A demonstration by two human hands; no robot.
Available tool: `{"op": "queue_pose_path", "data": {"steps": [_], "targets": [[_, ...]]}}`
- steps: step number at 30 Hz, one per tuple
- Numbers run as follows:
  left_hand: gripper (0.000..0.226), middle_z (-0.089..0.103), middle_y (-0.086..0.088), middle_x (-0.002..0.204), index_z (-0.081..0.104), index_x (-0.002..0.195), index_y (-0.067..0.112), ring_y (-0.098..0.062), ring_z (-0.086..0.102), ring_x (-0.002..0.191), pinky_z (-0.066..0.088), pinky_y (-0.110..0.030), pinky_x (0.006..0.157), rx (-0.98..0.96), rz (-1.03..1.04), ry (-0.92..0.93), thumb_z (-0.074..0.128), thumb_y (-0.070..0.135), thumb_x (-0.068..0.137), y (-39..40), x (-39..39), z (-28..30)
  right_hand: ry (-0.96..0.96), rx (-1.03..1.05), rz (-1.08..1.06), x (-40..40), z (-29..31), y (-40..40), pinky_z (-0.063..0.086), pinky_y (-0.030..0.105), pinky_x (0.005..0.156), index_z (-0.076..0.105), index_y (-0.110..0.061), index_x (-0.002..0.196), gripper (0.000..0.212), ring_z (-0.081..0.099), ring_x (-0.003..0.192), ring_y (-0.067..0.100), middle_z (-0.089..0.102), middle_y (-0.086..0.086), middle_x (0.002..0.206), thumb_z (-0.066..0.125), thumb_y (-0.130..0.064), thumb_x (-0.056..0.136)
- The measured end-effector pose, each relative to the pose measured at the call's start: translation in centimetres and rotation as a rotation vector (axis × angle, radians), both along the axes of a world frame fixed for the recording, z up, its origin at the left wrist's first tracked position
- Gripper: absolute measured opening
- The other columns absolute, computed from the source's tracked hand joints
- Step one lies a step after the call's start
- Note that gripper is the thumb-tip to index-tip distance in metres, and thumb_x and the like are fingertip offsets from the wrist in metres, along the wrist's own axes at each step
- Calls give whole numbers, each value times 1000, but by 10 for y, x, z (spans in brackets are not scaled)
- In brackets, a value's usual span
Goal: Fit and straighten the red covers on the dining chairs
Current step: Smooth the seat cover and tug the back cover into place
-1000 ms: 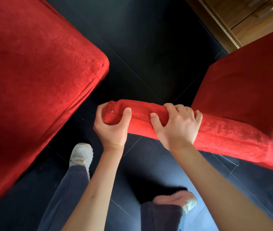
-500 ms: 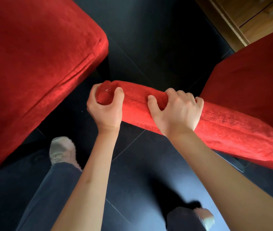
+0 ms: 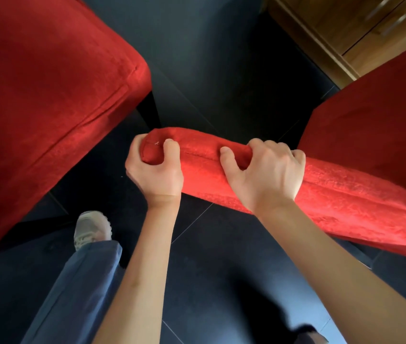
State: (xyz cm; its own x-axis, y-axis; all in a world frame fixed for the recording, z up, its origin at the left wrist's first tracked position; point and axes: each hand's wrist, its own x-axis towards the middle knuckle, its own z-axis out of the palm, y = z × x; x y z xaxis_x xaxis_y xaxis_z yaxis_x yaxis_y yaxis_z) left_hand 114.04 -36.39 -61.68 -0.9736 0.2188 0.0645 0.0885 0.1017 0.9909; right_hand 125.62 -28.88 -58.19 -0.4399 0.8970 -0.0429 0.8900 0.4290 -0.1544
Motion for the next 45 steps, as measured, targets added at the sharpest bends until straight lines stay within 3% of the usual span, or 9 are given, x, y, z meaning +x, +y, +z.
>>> {"op": "queue_pose_path", "data": {"steps": [3, 10, 18, 25, 30, 34, 39, 41, 45], "targets": [[7, 55, 22, 54, 53, 66, 21, 5, 50, 54, 39, -14, 60, 14, -2, -6, 52, 28, 65, -2, 6, 2, -16, 1, 4, 6, 3, -1, 33, 39, 81, 58, -18, 72, 68, 37, 69, 17, 41, -6, 64, 14, -70, 76], [16, 51, 17, 59, 56, 72, 10, 2, 47, 55, 40, -20, 60, 33, 19, 35, 50, 24, 67, -8, 28, 19, 44, 0, 1, 29, 20, -7, 33, 37, 82, 61, -18, 71, 69, 39, 68, 15, 44, -8, 63, 16, -70, 77], [18, 49, 11, 62, 57, 74, 8, 2, 46, 57, 39, -22, 61, 9, -13, 138, 50, 24, 69, -5, 59, 72, 66, -1, 0, 62, 68, -2, 28, 33, 79, 61, -19, 74, 73, 42, 68, 15, 47, -8, 64, 11, -71, 75], [25, 48, 14, 64, 61, 73, -1, 5, 46, 57, 37, -15, 62, -2, -22, 249, 52, 22, 70, 3, 105, 131, 164, 32, -6, 110, 115, 6, 29, 33, 77, 63, -17, 74, 73, 46, 68, 18, 51, -5, 64, 13, -71, 75], [19, 49, 11, 63, 59, 72, 6, -4, 42, 57, 38, -18, 61, -5, -9, 295, 53, 24, 70, 9, 145, 172, 237, 54, -7, 150, 146, 11, 25, 31, 73, 62, -17, 72, 72, 45, 66, 18, 50, -5, 62, 14, -71, 75], [17, 48, 13, 62, 56, 71, 8, -4, 42, 57, 38, -23, 61, -10, 8, 333, 53, 25, 69, 11, 179, 202, 305, 59, 2, 186, 171, 15, 32, 34, 76, 62, -17, 72, 73, 53, 69, 21, 55, -3, 63, 14, -71, 75], [13, 46, 20, 62, 52, 70, 12, -1, 44, 53, 38, -20, 62, -6, 31, 393, 53, 25, 69, 11, 230, 240, 359, 66, 16, 235, 199, 16, 30, 33, 74, 62, -17, 72, 76, 54, 71, 21, 56, -3, 64, 10, -72, 72], [12, 46, 18, 61, 51, 69, 13, 3, 44, 53, 36, -17, 61, -9, 24, 435, 54, 24, 69, 9, 257, 255, 378, 84, 16, 260, 213, 15, 28, 32, 73, 62, -18, 72, 76, 54, 73, 21, 57, -2, 65, 10, -72, 72], [11, 49, 6, 64, 53, 70, 10, -7, 42, 59, 37, -21, 62, -29, 13, 480, 55, 22, 70, 4, 278, 264, 414, 72, 9, 281, 220, 11, 31, 33, 74, 60, -17, 69, 72, 54, 72, 22, 57, -1, 65, 13, -71, 73]]}}
